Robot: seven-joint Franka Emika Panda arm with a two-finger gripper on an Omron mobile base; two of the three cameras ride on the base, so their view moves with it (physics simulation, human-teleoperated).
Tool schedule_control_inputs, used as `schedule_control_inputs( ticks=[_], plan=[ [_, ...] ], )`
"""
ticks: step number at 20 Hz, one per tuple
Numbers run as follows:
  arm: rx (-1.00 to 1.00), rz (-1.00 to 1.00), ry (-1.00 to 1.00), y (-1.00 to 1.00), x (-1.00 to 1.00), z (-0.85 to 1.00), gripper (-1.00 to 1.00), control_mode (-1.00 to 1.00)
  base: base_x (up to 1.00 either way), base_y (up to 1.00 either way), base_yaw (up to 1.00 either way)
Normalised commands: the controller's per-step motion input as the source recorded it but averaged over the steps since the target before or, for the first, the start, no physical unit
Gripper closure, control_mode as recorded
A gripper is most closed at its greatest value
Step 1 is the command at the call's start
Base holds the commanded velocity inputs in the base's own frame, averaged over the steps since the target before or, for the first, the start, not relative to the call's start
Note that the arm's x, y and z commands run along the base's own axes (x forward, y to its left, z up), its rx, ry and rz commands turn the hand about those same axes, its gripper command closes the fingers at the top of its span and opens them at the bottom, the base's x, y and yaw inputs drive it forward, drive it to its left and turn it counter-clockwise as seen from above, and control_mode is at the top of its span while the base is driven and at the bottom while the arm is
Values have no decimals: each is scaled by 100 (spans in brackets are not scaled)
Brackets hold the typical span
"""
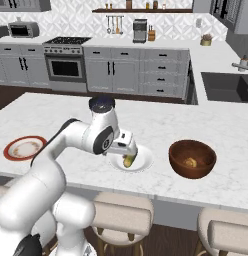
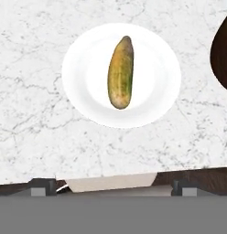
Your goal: Pick the chicken drumstick and cucumber from their plates and place them in the bowl. Then put the bowl in the fridge.
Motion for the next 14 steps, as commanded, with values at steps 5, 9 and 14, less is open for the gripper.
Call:
schedule_control_inputs(
  ticks=[5, 9, 14],
  plan=[
    [2, 0, 2, -3, 54, -2, -100, -100, 0, 0, 0],
    [0, 0, 2, 0, 43, -1, -100, -100, 0, 0, 0],
    [1, 0, 1, -8, 26, -15, -100, -100, 0, 0, 0]
  ],
)
